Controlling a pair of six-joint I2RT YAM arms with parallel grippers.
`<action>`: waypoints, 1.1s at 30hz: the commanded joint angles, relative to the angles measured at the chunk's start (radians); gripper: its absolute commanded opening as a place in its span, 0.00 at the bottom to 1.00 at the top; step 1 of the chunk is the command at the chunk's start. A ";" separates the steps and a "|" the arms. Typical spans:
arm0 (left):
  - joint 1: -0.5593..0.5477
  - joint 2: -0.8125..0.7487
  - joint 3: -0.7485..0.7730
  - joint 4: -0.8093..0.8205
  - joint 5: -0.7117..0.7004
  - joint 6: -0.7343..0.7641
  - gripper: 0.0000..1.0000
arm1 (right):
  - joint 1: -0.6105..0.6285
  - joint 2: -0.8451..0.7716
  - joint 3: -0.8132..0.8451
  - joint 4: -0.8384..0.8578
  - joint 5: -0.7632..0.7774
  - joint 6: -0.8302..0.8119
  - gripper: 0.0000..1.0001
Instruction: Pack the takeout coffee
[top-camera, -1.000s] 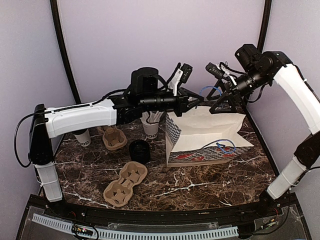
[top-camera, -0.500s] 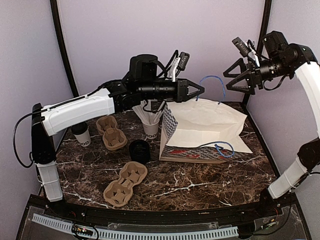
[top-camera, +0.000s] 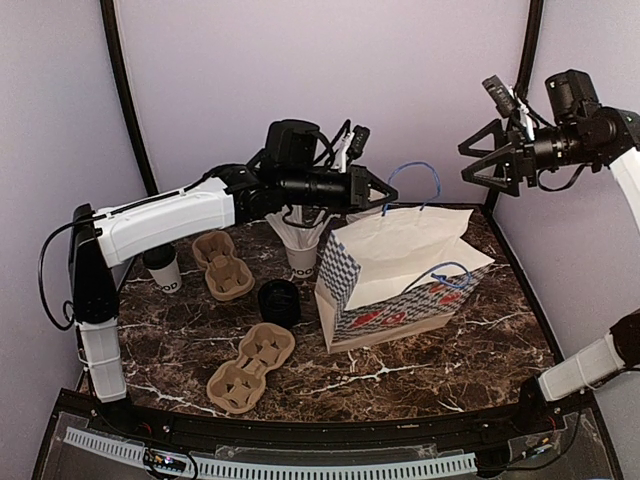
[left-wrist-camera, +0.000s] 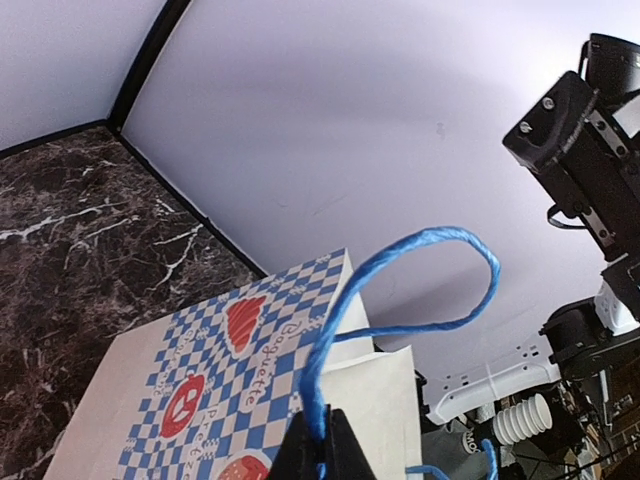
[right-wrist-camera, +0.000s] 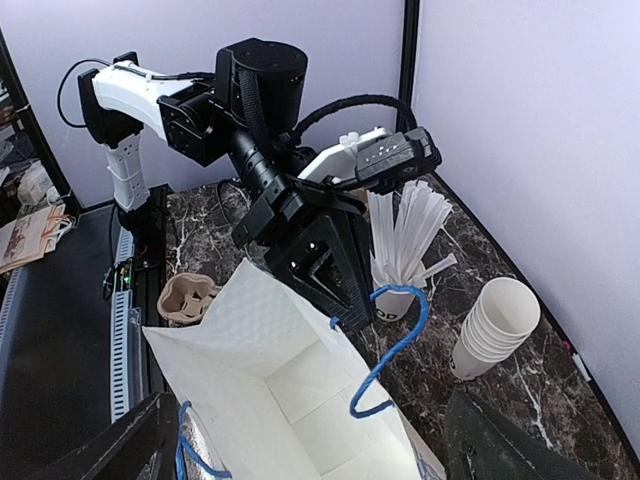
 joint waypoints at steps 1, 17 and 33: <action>0.040 -0.008 -0.014 -0.045 -0.050 -0.001 0.15 | -0.003 -0.018 -0.069 0.058 0.022 0.014 0.93; 0.061 -0.242 0.036 -0.502 -0.362 0.289 0.52 | -0.003 -0.112 -0.325 0.127 0.082 -0.044 0.92; -0.038 -0.555 -0.749 -0.705 -0.524 0.100 0.36 | -0.003 -0.087 -0.420 0.290 0.173 0.051 0.89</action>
